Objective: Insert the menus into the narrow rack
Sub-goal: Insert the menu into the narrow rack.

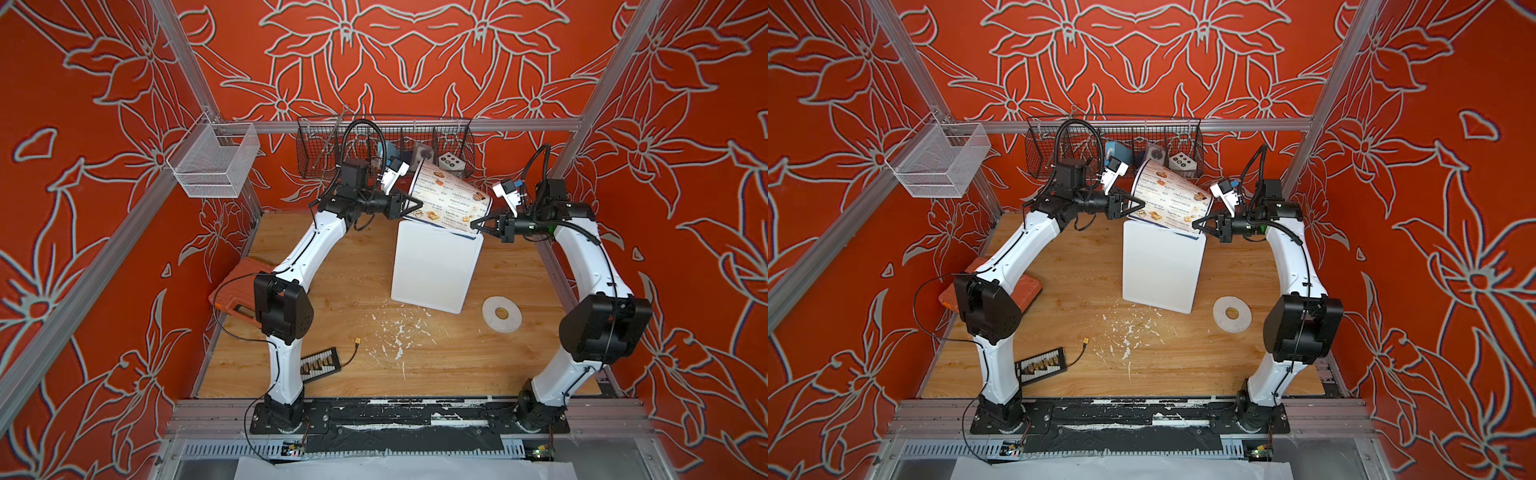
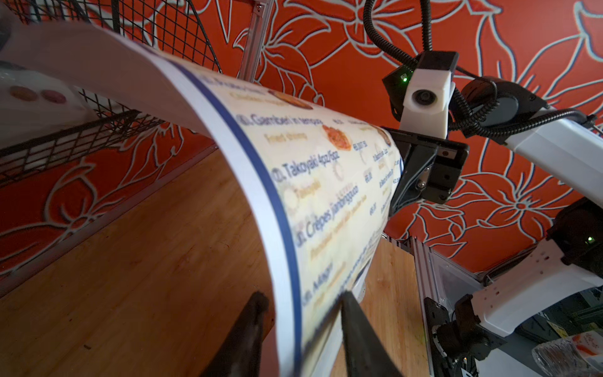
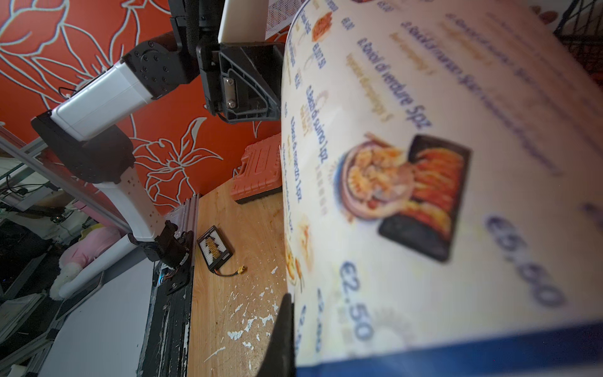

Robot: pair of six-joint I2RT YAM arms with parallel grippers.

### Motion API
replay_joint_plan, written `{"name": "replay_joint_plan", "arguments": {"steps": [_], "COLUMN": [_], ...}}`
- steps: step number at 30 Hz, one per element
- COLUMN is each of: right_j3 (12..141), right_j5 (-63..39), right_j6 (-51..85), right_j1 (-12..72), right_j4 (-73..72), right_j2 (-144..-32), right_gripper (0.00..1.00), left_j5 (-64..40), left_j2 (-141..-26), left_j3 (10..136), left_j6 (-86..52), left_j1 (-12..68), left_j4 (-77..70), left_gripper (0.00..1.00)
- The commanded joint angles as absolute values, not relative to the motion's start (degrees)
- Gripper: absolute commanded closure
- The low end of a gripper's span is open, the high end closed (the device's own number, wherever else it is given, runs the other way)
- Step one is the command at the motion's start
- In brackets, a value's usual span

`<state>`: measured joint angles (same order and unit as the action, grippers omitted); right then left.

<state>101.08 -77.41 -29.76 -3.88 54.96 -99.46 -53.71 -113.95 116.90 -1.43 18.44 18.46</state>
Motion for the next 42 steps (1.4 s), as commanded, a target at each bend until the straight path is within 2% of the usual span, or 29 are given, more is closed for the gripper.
{"name": "replay_joint_plan", "arguments": {"steps": [1,9,14,20,28,37,42], "right_j3": [100.17,99.79,99.63,98.18,96.41,96.59,96.76], "right_j5": [-78.69,-80.74,-79.67,-79.91,-81.81,-81.78,-81.46], "right_j6": [-29.02,-31.78,-31.61,-28.96,-24.05,-21.25,-21.46], "right_j1": [-4.72,-4.66,-4.71,-4.66,-4.67,-4.66,-4.90], "right_j4": [54.69,57.78,58.01,54.79,48.29,45.17,45.64], "right_j2": [-98.70,-98.87,-99.00,-98.15,-97.08,-97.12,-96.97], "right_gripper": [0.95,0.94,0.94,0.85,0.81,0.81,0.87], "left_j5": [-55.87,-57.82,-58.93,-61.20,-62.01,-61.53,-59.65], "left_j2": [-114.44,-115.14,-115.33,-114.82,-114.52,-114.55,-115.25], "left_j3": [119.39,119.79,119.78,119.78,119.18,118.86,119.14], "left_j6": [-0.07,0.15,0.70,0.71,1.12,2.26,3.83], "left_j1": [18.72,18.81,18.90,19.03,19.07,19.14,19.07], "left_j4": [18.42,19.36,20.56,20.39,21.07,22.06,23.77], "left_gripper": [0.62,0.55,0.55,0.70,0.89,0.92,0.91]}}
